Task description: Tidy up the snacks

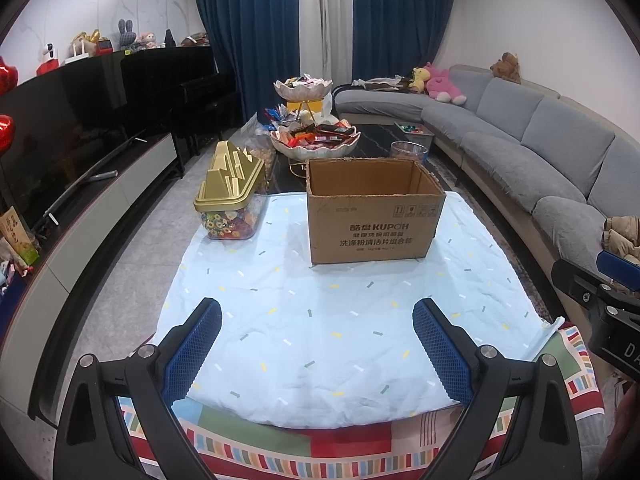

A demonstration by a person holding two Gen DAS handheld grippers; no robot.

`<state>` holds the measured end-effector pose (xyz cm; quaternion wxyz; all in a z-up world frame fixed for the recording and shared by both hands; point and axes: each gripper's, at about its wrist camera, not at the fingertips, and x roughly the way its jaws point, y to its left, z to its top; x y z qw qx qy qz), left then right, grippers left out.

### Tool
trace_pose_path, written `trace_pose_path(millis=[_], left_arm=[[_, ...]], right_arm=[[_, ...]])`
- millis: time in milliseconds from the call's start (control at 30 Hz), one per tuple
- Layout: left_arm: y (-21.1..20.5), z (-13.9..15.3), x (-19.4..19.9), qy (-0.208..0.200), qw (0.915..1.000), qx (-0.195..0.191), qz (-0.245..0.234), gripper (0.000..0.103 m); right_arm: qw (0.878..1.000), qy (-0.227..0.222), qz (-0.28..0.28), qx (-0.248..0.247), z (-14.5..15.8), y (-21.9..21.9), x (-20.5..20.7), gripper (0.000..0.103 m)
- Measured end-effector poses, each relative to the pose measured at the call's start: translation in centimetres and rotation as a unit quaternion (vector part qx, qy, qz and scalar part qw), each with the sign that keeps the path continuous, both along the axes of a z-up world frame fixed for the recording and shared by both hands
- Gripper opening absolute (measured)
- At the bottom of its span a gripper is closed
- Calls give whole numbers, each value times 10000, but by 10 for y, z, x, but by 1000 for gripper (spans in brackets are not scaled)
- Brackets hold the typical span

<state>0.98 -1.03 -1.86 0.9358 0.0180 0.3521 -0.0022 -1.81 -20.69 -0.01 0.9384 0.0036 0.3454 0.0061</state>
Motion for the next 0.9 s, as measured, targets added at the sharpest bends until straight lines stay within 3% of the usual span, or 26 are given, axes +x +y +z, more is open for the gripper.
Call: trace_pose_path(millis=[900], left_arm=[[1,-6,-1,22,10000,-31,1,103]], right_arm=[[10000,21,1,14,-2,2,0,80]])
